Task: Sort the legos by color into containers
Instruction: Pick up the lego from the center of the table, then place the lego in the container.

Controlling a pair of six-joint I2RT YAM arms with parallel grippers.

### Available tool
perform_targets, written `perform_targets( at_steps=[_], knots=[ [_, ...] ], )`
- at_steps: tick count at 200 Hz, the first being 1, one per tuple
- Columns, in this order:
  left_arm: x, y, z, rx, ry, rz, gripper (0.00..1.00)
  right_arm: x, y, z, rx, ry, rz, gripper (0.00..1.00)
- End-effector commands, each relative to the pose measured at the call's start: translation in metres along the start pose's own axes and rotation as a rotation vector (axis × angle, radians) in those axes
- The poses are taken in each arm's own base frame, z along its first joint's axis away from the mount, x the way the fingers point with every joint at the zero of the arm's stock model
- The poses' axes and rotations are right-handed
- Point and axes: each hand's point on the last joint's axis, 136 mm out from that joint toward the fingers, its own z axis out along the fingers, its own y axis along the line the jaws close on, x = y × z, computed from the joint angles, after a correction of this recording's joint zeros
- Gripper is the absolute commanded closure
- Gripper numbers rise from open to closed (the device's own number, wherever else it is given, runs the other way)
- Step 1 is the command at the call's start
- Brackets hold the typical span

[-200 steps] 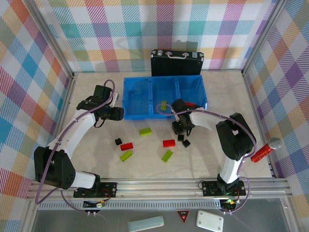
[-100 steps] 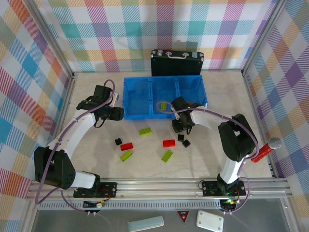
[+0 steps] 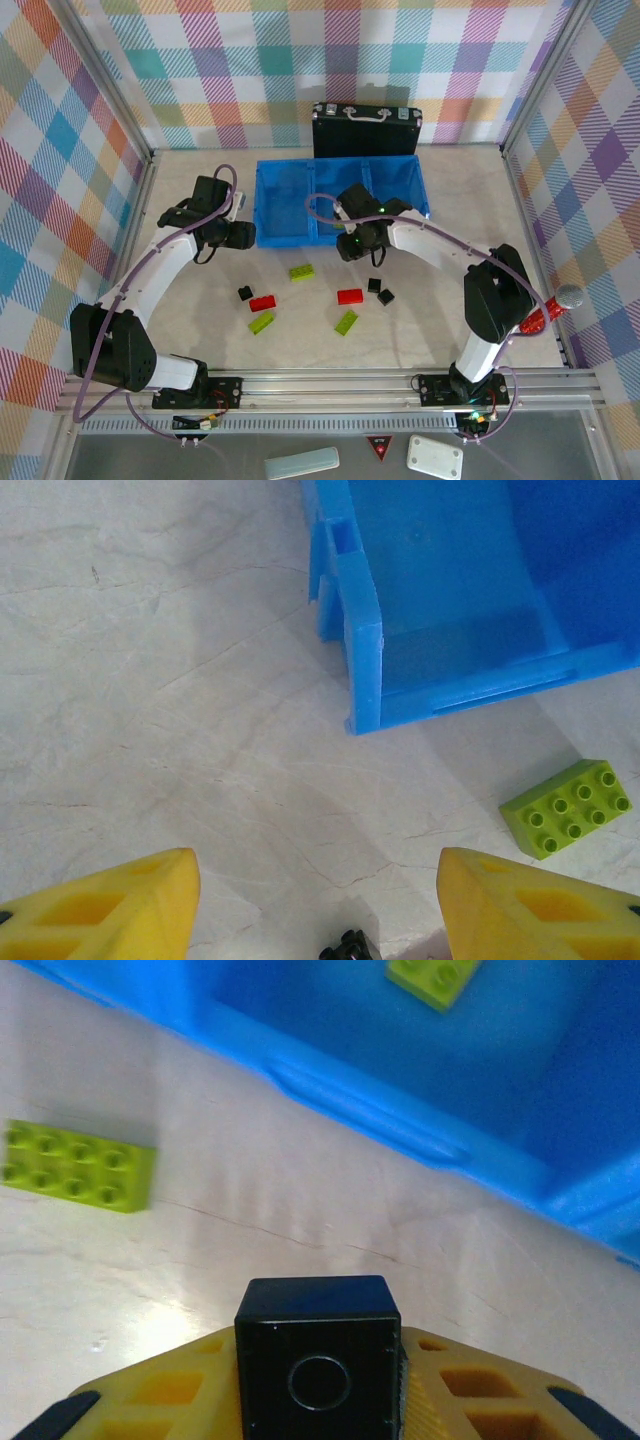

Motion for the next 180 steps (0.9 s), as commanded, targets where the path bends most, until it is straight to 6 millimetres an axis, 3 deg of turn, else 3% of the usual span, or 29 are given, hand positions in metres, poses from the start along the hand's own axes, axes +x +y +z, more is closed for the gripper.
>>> perform_targets(
  at_steps=[1,36,86,180],
  knots=[
    [-0.004,0.005,-0.012,-0.004,-0.026,-0.015,0.36,-0.016,0.024,-0.009,-0.041,-0.011,-0.016,0.62],
    [-0.006,0.007,-0.016,-0.011,-0.039,-0.024,0.36,-0.047,0.054,-0.010,-0.065,-0.045,-0.061,0.62],
    [-0.008,0.013,-0.021,-0.017,-0.068,-0.045,0.36,-0.090,0.074,0.002,-0.072,-0.093,-0.002,0.64],
    [-0.010,0.013,-0.023,-0.001,-0.077,-0.060,0.36,-0.138,0.089,0.056,0.011,-0.150,0.227,0.70]
  ],
)
